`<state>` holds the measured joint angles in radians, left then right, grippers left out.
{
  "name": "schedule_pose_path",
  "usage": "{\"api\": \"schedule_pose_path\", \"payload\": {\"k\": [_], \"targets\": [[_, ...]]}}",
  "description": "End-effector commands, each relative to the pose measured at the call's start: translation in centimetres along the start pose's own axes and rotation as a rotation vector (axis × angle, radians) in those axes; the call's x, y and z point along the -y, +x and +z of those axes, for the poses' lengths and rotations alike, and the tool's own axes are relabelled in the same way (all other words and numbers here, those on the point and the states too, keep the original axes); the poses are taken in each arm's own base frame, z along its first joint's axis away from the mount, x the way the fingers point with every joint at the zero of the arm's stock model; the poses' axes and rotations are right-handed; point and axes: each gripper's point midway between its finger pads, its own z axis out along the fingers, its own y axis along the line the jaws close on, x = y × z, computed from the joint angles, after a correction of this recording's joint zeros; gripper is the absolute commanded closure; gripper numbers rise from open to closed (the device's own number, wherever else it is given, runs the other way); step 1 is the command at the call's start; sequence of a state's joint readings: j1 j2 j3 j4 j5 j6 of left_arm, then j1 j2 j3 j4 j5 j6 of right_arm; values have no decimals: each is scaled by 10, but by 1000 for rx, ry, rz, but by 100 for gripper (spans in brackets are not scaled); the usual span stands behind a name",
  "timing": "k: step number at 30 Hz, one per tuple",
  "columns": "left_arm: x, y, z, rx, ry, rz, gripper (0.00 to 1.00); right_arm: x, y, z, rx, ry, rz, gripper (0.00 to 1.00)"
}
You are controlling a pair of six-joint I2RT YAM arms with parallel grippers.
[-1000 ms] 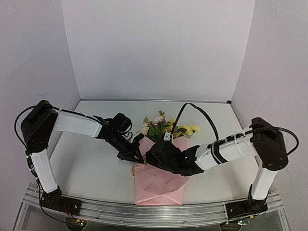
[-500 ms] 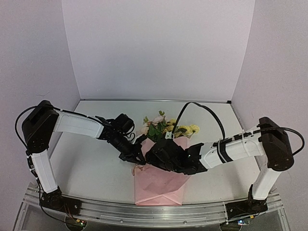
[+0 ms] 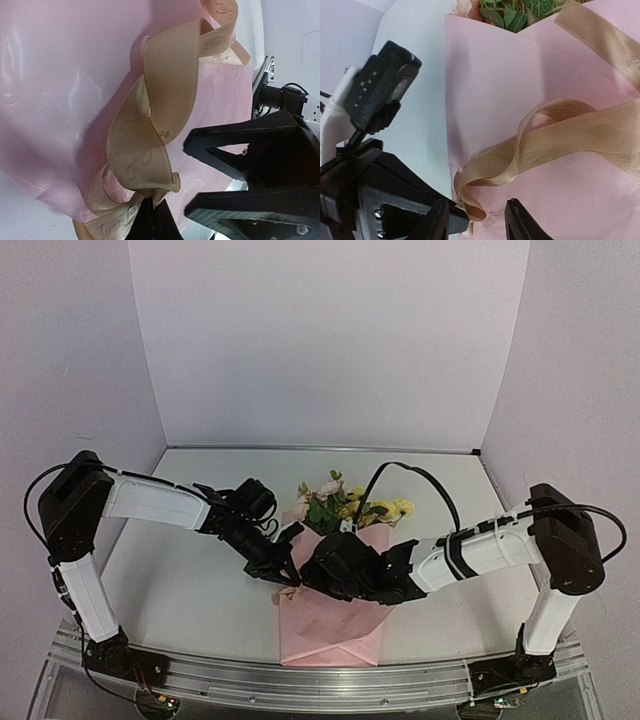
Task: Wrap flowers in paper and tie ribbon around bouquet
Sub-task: Cross the ribbon over the folded bouquet.
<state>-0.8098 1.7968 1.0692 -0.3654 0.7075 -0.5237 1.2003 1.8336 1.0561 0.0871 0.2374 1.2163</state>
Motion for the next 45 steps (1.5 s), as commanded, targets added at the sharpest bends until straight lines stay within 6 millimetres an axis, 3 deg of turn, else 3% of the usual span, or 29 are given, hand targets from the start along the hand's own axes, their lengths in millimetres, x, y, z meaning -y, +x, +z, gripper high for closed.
{"api": "schedule_pose_path", "payload": {"k": [1, 7, 12, 17, 22, 27, 32, 38, 45], "targets": [[18, 1, -9, 19, 45, 66, 100, -17, -2, 5, -2, -46, 22, 59], [18, 5, -6, 0, 54, 72, 100, -22, 0, 8, -12, -60, 26, 60], [22, 3, -8, 5, 62, 89, 99, -20, 5, 11, -35, -62, 29, 85], [26, 1, -11, 13, 70, 104, 97, -12, 7, 6, -40, -54, 30, 100], [28, -5, -19, 59, 51, 108, 77, -13, 7, -3, -38, -64, 2, 100], [36, -18, -43, 143, 54, 107, 64, -12, 14, -9, -49, -48, -41, 100], [24, -26, -55, 188, -18, 86, 63, -12, 20, -12, -57, -35, -74, 100], [-8, -24, -45, 128, -154, 60, 72, -7, 28, -12, -65, -7, -104, 100], [-6, -15, -29, 58, -164, 108, 67, -3, 31, -10, -71, 5, -102, 100]]}}
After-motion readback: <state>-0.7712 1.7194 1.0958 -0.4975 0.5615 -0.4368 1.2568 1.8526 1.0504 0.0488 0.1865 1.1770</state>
